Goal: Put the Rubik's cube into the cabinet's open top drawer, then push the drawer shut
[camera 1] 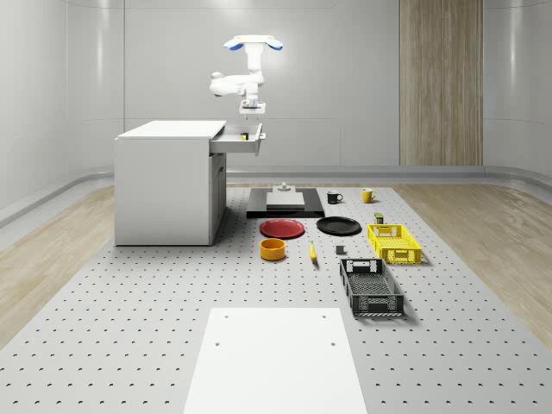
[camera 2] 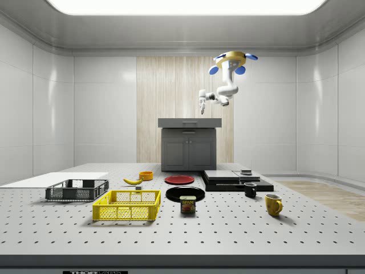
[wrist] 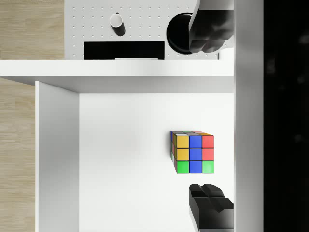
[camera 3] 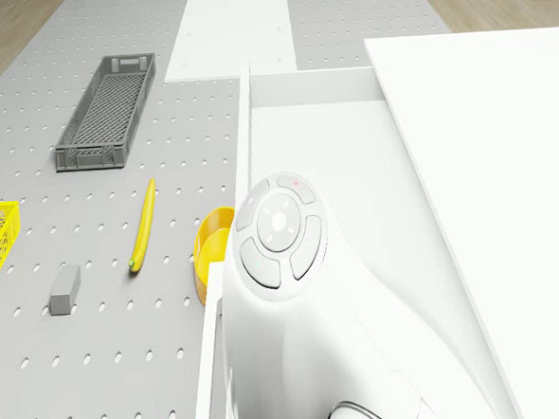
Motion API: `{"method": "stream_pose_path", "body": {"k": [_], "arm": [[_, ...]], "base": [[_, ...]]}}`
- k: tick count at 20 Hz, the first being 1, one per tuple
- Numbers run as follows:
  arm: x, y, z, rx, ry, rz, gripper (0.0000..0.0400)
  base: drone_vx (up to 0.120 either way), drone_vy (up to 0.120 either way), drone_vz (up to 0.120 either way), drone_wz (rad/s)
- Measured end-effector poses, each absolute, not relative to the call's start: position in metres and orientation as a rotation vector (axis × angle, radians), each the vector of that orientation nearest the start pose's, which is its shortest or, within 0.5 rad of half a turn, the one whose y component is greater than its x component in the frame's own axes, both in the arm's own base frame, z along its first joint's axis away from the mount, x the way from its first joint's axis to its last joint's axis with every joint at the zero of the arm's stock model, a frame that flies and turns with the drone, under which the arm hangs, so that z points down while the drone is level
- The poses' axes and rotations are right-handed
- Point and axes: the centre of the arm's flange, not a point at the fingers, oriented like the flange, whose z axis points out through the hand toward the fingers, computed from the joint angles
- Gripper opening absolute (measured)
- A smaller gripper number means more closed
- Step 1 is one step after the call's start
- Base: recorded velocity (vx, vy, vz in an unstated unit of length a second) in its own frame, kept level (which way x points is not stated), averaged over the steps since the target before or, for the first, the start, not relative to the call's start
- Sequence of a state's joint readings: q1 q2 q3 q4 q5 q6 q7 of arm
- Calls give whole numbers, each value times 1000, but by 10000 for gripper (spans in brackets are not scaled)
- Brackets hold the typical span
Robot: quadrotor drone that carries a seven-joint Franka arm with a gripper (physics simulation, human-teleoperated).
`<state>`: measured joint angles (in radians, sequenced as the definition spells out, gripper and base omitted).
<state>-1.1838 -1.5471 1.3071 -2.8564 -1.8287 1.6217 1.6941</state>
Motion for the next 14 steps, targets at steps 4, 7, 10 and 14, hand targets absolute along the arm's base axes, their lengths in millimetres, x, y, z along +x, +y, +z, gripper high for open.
{"method": "stream_pose_path", "body": {"k": [4, 7, 10, 14], "arm": [[307, 0, 509, 1, -2, 786, 400], [307, 0, 509, 1, -2, 786, 400], [307, 0, 509, 1, -2, 786, 400], [307, 0, 509, 1, -2, 786, 400]], "base": [[0, 120, 0, 0], [0, 120, 0, 0], [0, 120, 0, 0], [0, 120, 0, 0]]}}
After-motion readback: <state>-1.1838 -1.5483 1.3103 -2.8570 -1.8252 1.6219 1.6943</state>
